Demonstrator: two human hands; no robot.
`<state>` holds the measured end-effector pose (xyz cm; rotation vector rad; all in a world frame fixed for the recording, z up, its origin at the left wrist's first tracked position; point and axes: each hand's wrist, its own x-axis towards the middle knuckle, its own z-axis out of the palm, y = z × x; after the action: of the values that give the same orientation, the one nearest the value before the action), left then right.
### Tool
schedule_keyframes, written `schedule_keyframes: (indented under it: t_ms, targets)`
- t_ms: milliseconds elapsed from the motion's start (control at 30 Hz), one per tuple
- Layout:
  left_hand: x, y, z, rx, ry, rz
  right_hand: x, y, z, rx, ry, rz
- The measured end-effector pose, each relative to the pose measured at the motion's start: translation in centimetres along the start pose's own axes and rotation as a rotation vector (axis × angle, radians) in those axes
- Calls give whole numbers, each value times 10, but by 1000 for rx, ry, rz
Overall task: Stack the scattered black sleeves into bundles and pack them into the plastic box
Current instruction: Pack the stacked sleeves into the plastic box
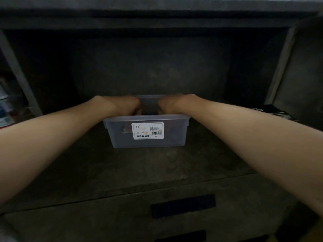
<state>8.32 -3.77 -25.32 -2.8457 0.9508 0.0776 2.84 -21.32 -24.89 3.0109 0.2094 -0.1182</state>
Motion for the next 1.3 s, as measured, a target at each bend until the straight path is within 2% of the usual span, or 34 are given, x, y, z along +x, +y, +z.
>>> schedule_keyframes:
  t_ms: [133,233,333,367,433,500,600,667,767,967,1167,1300]
  targets:
    - [-2,4,-8,-14,-10,-7,-13,3,-6,53,4,-66]
    - [-8,18,-26,-126,-2,-12,-37,19,-27,127,176,-137]
    - [-11,53,-50,-232,211,102,-84,68,-54,309,368,-143]
    - [-10,70,-57,-261,305,170,-103,91,-59,334,366,-98]
    - [-6,110,-66,-356,414,287,-138,142,-58,317,247,39]
    - [2,148,-72,-457,352,361,-169,185,-48,321,73,179]
    - [18,200,-76,-448,113,385,-194,220,-31,362,-101,307]
    - [31,226,-73,-435,-11,349,-196,229,-23,437,-160,312]
    - [49,250,-65,-535,-125,323,-187,232,-13,552,-225,276]
    - [64,257,-57,-646,-165,353,-178,234,-5,533,-214,252]
    - [64,257,-54,-651,-78,345,-180,238,-5,515,-107,234]
    - [64,259,-52,-578,-130,329,-176,236,-1,451,-138,265]
